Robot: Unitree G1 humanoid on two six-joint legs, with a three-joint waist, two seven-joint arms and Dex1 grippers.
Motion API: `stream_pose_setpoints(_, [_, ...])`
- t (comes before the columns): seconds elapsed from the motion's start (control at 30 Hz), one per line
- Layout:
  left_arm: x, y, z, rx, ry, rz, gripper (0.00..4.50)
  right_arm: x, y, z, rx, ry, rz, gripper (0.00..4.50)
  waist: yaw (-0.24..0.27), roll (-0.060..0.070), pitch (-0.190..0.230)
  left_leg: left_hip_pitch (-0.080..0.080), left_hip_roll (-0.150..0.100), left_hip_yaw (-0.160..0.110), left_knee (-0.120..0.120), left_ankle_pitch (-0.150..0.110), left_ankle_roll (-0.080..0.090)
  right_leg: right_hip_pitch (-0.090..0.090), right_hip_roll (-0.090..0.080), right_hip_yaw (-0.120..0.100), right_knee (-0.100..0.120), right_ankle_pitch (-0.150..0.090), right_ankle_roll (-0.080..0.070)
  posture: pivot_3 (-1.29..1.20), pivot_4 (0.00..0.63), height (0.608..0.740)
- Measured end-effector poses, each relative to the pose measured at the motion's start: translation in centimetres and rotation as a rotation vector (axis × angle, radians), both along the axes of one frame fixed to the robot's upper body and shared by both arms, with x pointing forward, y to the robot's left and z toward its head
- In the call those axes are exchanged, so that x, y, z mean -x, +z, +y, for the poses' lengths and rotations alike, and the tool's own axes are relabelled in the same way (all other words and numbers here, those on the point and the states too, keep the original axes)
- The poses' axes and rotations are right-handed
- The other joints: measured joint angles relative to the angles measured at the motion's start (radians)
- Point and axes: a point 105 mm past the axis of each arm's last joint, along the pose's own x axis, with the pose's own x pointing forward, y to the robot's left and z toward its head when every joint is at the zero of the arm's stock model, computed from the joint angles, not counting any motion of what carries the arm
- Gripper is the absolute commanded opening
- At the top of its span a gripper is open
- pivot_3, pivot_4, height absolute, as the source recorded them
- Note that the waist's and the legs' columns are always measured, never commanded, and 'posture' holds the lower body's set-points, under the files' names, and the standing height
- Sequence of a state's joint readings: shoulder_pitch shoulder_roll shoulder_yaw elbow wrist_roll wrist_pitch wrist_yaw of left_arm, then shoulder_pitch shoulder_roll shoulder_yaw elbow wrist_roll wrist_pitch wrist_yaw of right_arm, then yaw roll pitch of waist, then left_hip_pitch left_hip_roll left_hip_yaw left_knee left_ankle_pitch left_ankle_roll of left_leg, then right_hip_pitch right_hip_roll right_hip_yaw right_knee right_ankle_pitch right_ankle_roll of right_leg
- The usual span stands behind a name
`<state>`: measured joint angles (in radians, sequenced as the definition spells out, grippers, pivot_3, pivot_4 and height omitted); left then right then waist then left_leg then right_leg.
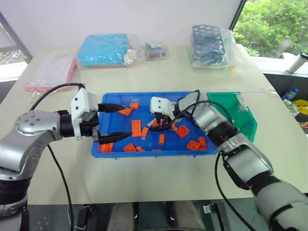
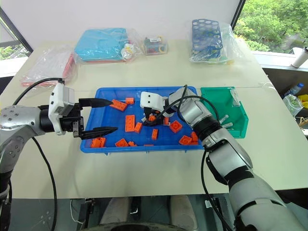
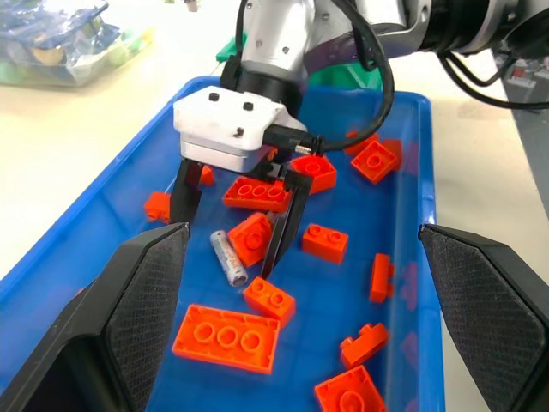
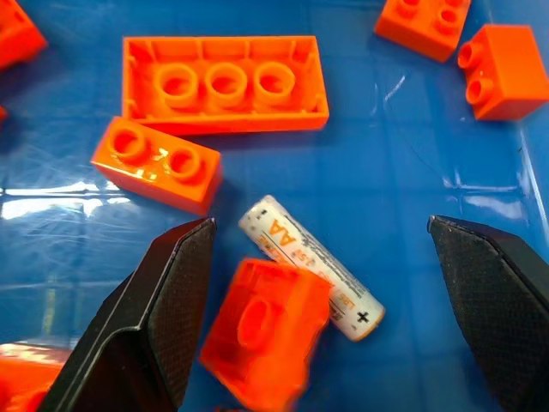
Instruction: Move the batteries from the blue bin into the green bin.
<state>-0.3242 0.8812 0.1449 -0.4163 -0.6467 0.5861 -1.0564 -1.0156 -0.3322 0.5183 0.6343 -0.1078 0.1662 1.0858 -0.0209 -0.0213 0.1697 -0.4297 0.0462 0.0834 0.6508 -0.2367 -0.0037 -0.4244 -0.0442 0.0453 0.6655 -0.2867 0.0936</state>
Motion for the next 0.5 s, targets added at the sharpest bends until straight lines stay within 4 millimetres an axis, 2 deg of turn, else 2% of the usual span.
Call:
stream_pose_setpoints(0.13, [-0.2,0.4,-0.1,0.007,0.008,-0.008,4.50,-0.6,0.1,0.5,0.004,0.000,-0.039,4.06,0.000,0.000,0.000,0.000,0.000,0.000,0.000,0.000,0.000,0.000,0.000,0.000,0.000,0.000,0.000,0.00,0.150,0.739])
stream_pose_setpoints(0.17, [-0.2,0.4,-0.1,0.008,0.009,-0.007,4.50,-0.6,0.1,0.6,0.001,0.002,-0.041,3.84,0.000,0.000,0.000,0.000,0.000,0.000,0.000,0.000,0.000,0.000,0.000,0.000,0.000,0.000,0.000,0.00,0.150,0.739])
stream_pose_setpoints(0.23, [-0.2,0.6,-0.1,0.010,0.007,-0.013,4.50,-0.7,-0.1,0.6,-0.006,0.001,-0.037,3.35,0.001,0.000,0.000,0.000,0.000,0.000,0.000,0.000,0.000,0.000,0.000,0.000,0.000,0.000,0.000,0.00,0.150,0.739])
stream_pose_setpoints(0.43, [-0.4,1.1,-0.2,0.012,0.005,-0.029,4.50,-0.6,-0.4,0.2,-0.002,-0.009,0.002,0.43,0.000,0.000,0.000,0.000,0.000,0.000,0.000,0.000,0.000,0.000,0.000,0.000,0.001,0.000,0.000,0.00,0.150,0.739])
stream_pose_setpoints(0.5, [-0.5,1.3,-0.2,0.013,0.003,-0.033,4.50,-0.5,-0.1,0.2,-0.013,-0.015,0.017,0.43,0.001,0.000,0.000,0.000,0.000,0.000,0.000,0.000,0.000,0.000,0.000,0.000,0.001,0.000,0.000,0.00,0.150,0.739])
